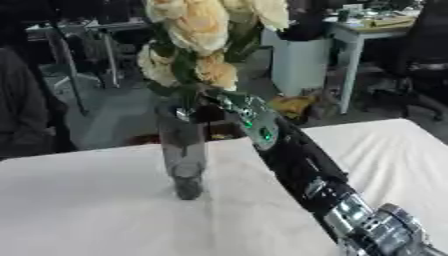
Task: Arrange flowers into the vase.
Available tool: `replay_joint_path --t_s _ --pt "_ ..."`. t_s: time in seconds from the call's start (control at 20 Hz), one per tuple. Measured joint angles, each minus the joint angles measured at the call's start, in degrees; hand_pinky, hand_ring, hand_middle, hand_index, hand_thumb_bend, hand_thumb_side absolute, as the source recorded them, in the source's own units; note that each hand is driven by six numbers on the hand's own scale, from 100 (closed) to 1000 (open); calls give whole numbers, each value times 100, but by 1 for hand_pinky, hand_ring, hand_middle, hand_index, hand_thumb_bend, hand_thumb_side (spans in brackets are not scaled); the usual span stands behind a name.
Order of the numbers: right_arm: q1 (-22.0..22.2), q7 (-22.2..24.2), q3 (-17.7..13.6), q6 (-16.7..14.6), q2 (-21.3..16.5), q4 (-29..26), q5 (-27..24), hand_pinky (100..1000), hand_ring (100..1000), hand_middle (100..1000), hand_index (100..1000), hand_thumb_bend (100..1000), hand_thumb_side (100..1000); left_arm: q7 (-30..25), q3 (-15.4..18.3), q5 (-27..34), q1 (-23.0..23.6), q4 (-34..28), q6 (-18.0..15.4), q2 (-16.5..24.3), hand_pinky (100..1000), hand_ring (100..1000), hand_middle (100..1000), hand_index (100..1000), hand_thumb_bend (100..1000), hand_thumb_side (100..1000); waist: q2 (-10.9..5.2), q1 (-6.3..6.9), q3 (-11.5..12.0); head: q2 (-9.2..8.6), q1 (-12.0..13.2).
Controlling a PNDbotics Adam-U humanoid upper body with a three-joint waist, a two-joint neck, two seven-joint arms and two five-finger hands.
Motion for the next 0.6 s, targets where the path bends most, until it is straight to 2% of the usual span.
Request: replay_joint_path --t_s 0.2,0.4,0.55,0.6 --pt "0 56 0 29 -9 -3 -163 895 1000 918 976 283 743 2 0 0 18 11 -2 0 605 604 614 722 410 983 0 -12 -11 -25 4" --pt "0 82 1 49 -18 -38 -296 890 1000 918 981 404 799 8 1 0 21 14 -8 0 605 603 614 722 410 984 0 -18 -24 -45 8" --pt "0 110 3 41 -44 -124 -405 893 1000 923 989 491 779 11 1 0 25 18 -11 0 605 603 614 722 410 984 0 -19 -48 -45 19" --pt "0 135 5 34 -57 -166 -464 899 1000 927 994 557 779 12 1 0 25 24 -12 0 605 603 614 722 410 984 0 -19 -52 -45 22"
